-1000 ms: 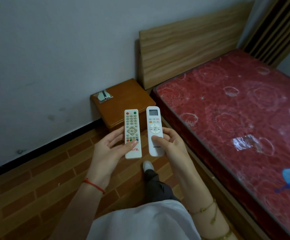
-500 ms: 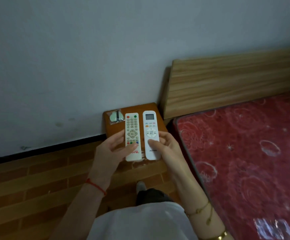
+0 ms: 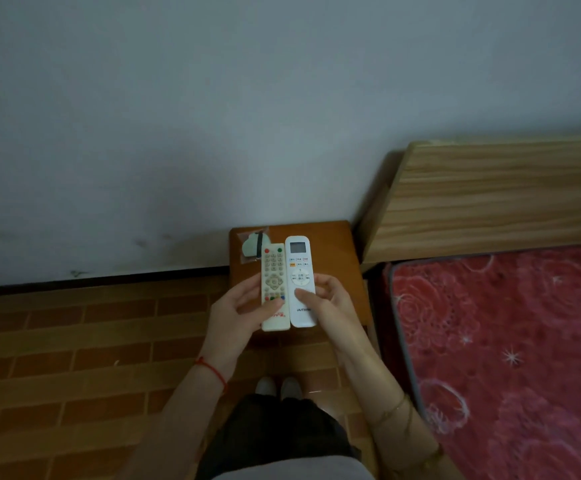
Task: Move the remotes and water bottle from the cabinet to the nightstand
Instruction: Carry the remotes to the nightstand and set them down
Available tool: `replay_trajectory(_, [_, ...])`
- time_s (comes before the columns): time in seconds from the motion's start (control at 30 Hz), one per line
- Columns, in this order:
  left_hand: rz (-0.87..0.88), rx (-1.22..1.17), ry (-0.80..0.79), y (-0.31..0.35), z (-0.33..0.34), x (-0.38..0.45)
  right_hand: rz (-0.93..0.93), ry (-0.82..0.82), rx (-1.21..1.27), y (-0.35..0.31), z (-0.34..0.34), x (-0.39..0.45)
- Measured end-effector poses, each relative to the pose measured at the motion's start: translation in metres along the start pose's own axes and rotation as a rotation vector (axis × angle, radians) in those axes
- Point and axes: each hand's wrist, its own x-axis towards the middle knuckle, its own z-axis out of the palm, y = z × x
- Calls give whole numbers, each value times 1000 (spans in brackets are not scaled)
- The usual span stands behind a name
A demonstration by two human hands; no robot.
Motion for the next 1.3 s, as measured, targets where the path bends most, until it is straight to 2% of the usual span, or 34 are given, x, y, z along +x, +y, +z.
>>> replay_trajectory(0.3, [-33, 53, 15, -40, 7, 141, 124, 37, -3, 36, 11, 143])
replay_trajectory(0.43, [-82, 53, 44, -88, 12, 205, 160, 47, -32, 80, 11, 209])
replay_trajectory(0.63, [-193, 71, 83, -173, 10, 280, 148, 50, -225, 160, 11, 293])
replay_trajectory(0.9, [-177, 268, 144, -259, 1, 332, 153, 128, -439, 236, 17, 342])
replay_trajectory(1.3, [-150, 397, 164, -293, 0, 346, 60, 170, -517, 271, 23, 361])
